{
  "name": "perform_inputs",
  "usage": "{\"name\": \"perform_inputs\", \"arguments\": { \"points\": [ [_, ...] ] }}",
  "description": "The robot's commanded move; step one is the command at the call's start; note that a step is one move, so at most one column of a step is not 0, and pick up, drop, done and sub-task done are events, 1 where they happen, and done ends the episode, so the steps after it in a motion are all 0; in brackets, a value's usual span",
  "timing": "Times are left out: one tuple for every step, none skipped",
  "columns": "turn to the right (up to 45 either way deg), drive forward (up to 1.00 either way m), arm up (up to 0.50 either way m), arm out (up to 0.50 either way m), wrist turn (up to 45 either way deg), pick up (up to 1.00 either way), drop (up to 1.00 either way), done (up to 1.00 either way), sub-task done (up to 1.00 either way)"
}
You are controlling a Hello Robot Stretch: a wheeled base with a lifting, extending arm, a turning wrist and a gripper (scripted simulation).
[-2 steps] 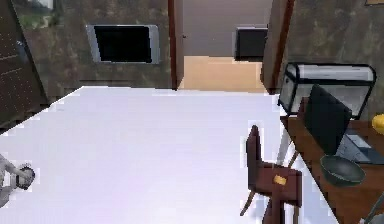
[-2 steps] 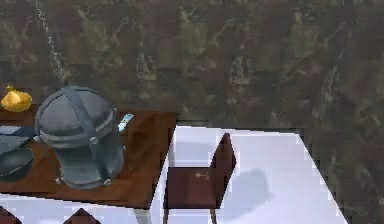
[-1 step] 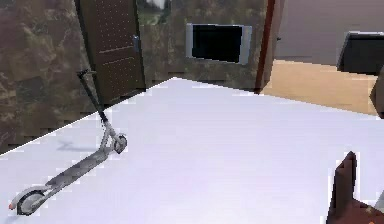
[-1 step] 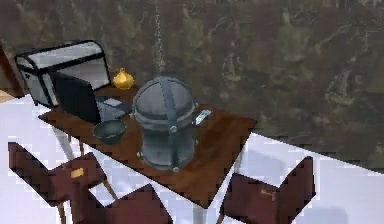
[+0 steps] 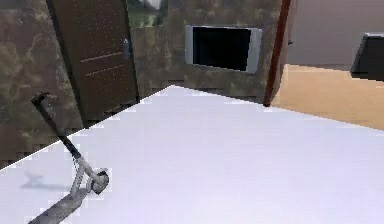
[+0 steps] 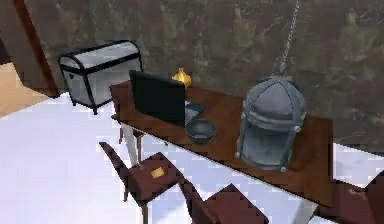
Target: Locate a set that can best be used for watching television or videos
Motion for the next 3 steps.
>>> {"name": "perform_inputs", "arguments": {
  "points": [
    [30.0,0.00,0.00,0.00,0.0,0.00,0.00,0.00,0.00],
    [0.0,1.00,0.00,0.00,0.0,0.00,0.00,0.00,0.00],
    [0.0,1.00,0.00,0.00,0.0,0.00,0.00,0.00,0.00]
  ]
}}
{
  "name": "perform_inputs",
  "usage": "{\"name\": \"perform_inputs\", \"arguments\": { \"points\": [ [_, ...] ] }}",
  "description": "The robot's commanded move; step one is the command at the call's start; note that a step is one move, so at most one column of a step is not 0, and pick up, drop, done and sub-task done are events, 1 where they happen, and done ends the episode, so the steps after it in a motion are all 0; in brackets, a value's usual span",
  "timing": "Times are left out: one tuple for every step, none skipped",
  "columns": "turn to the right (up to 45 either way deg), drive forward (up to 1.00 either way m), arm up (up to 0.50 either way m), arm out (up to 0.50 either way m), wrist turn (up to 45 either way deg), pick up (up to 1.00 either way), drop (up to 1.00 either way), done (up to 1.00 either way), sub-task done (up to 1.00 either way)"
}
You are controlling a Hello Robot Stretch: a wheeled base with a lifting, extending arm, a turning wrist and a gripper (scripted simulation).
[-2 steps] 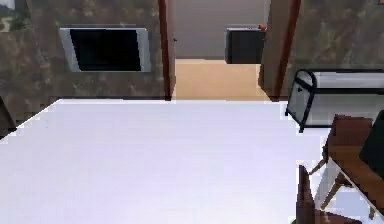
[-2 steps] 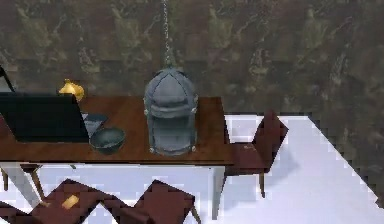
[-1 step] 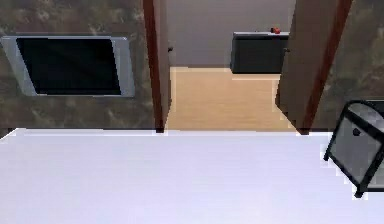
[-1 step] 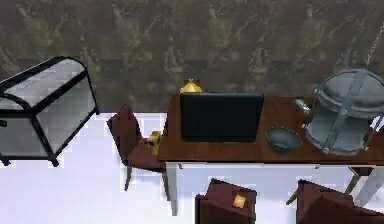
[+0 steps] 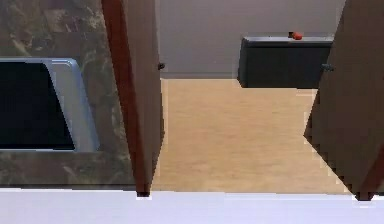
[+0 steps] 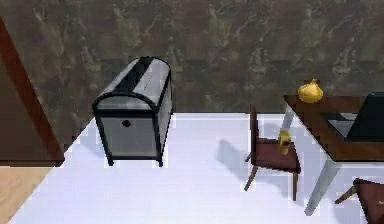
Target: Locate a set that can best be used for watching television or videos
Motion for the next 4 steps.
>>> {"name": "perform_inputs", "arguments": {
  "points": [
    [0.0,0.70,0.00,0.00,0.0,0.00,0.00,0.00,0.00],
    [-45.0,0.00,0.00,0.00,0.0,0.00,0.00,0.00,0.00],
    [-18.0,0.00,0.00,0.00,0.0,0.00,0.00,0.00,0.00],
    [0.0,0.00,0.00,0.00,0.0,0.00,0.00,1.00,0.00]
  ]
}}
